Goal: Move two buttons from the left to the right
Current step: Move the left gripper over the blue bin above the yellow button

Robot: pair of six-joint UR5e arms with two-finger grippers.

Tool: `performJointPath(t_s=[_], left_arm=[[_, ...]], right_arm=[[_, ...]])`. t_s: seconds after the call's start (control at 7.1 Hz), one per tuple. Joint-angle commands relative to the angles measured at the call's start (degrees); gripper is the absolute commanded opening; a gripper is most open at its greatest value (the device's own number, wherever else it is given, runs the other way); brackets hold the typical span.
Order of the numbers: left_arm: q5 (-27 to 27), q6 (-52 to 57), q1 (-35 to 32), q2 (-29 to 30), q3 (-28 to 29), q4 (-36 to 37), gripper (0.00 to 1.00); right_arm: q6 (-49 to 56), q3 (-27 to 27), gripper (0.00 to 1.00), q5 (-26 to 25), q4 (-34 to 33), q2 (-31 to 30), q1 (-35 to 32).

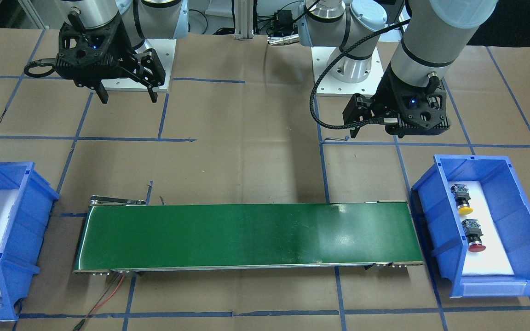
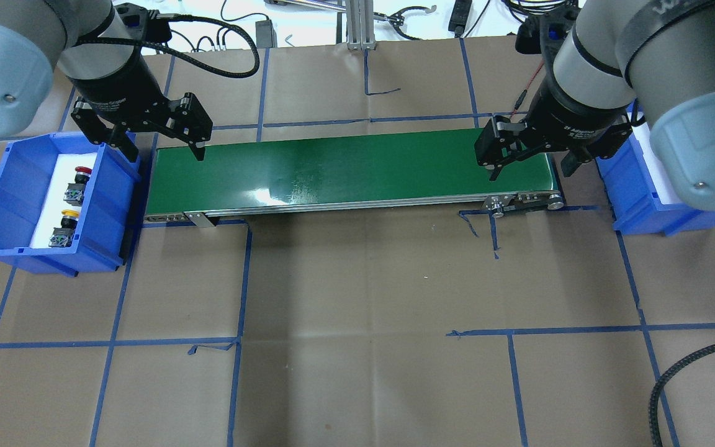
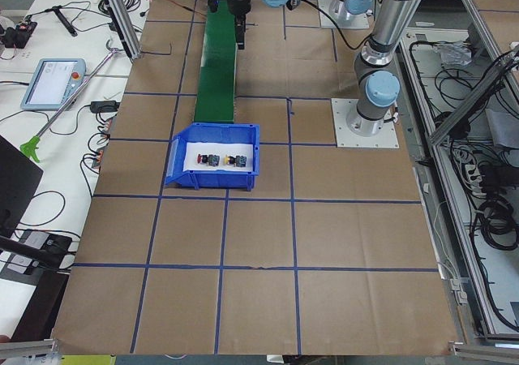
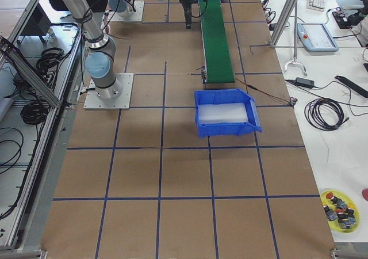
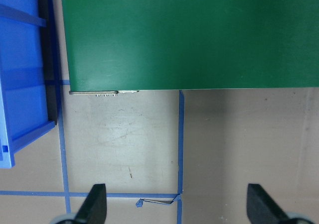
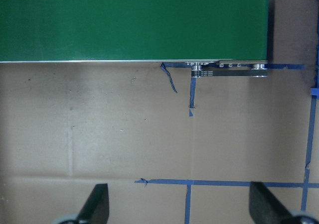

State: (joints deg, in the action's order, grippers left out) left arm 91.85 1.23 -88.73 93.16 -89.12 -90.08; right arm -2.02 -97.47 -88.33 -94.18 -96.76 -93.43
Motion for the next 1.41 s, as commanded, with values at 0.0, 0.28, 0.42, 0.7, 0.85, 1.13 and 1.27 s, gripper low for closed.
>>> performJointPath(t_s=[0.0,0.28,0.42,0.7,0.85,1.13,1.27], left_arm=[[0.08,0.00,-0.03,0.00,-0.09,0.16,1.00],[0.09,0.17,-0.03,-0.08,-0.18,0.16,1.00],[0.00,0.09,-0.03,0.00,-0.09,0.17,1.00],[0.00,0.17,-0.03,0.27,0.44,0.17,1.00],[0.00,1.04,0.23,-0.08,0.53,-0.01,1.00],[0.43,7.07,2.67,0.09,1.14,0.51,1.00],[0.26,11.21,7.39,0.18,1.14,0.95,1.00]], right_arm=[[0.00,0.00,1.00,0.00,-0.04,-0.01,0.00],[0.00,0.00,1.00,0.09,-0.04,-0.01,0.00],[0.00,0.00,1.00,0.09,-0.04,-0.01,0.00],[0.00,0.00,1.00,0.09,-0.04,-0.01,0.00],[0.00,0.00,1.00,0.09,-0.04,-0.01,0.00],[0.00,0.00,1.00,0.00,-0.04,-0.10,0.00],[0.00,0.00,1.00,0.00,0.05,-0.10,0.00]])
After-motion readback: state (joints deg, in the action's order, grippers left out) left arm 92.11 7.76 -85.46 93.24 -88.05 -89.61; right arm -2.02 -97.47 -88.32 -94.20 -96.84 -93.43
